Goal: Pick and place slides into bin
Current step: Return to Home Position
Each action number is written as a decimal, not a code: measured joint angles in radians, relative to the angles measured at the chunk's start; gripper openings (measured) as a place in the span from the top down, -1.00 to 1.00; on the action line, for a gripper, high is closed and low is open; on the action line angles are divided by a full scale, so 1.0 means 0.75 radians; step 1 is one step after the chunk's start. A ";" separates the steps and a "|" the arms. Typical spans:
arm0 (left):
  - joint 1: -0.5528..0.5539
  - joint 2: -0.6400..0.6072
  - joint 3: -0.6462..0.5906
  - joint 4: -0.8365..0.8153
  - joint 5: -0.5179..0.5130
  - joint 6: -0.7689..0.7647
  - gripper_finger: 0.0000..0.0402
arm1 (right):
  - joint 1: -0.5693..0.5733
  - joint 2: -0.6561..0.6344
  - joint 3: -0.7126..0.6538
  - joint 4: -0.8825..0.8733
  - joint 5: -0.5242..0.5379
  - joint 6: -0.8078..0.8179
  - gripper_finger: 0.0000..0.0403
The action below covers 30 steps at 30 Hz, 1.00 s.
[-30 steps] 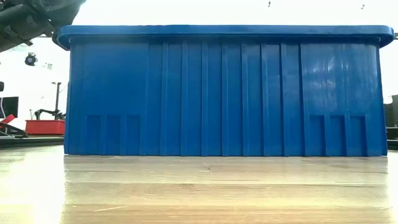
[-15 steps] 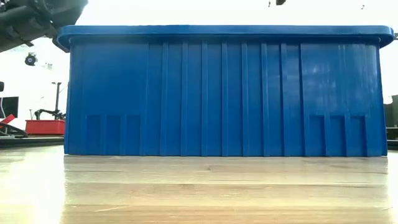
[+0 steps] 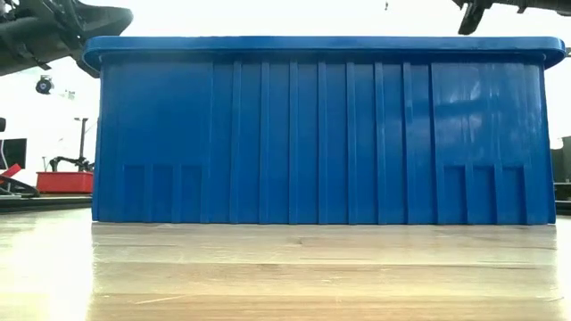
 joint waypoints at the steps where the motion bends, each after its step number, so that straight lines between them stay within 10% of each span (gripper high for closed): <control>1: 0.000 0.000 0.000 -0.001 0.000 0.021 1.00 | 0.000 -0.022 -0.025 0.019 0.009 -0.020 0.96; 14: 0.000 0.000 0.000 -0.001 -0.003 0.046 1.00 | -0.293 -0.176 -0.353 0.444 -0.108 -0.157 0.96; 30: 0.000 0.001 0.000 0.000 -0.051 0.041 1.00 | -0.219 -0.711 -0.118 -0.666 -0.152 -0.028 0.96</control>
